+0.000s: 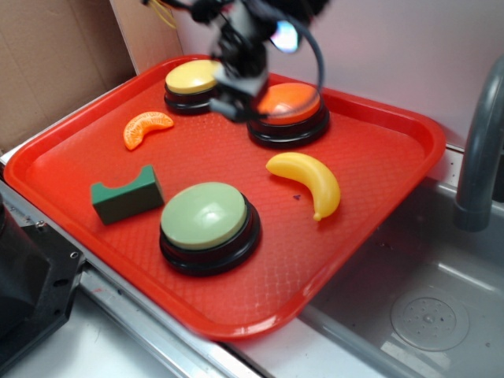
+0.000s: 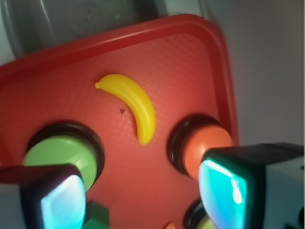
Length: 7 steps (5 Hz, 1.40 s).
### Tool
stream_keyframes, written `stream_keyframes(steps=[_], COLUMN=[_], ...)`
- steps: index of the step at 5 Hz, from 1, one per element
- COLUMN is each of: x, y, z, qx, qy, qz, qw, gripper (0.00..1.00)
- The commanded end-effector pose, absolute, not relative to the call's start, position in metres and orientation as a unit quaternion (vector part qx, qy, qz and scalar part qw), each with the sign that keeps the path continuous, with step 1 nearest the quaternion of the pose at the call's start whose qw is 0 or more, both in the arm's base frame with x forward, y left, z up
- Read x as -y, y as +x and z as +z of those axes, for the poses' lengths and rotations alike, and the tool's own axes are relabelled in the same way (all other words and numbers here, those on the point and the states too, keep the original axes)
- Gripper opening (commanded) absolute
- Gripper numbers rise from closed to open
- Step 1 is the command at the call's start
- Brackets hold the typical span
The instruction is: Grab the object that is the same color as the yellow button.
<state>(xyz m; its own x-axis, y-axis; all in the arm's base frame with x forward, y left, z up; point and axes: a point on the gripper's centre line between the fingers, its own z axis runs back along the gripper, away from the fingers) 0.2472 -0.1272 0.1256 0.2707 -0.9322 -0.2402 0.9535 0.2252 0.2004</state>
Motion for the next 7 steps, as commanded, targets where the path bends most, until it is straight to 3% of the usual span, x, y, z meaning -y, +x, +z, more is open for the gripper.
stream_keyframes(steps=[1, 2, 3, 4, 5, 6, 7], x=[0.125, 0.130, 0.138, 0.143, 0.148, 0.141, 0.127], y=[0.254, 0.254, 0.252, 0.253, 0.258, 0.261, 0.258], z=[0.096, 0.072, 0.051, 0.039, 0.028, 0.031, 0.064], qx=[-0.025, -0.029, -0.061, -0.065, -0.061, -0.048, -0.004], qy=[0.131, 0.089, 0.055, 0.041, 0.026, 0.017, 0.038], qz=[-0.652, -0.679, -0.712, -0.716, -0.702, -0.687, -0.593], qw=[0.746, 0.728, 0.697, 0.694, 0.709, 0.725, 0.805], gripper=[1.00, 1.00, 1.00, 1.00, 1.00, 0.00, 0.00])
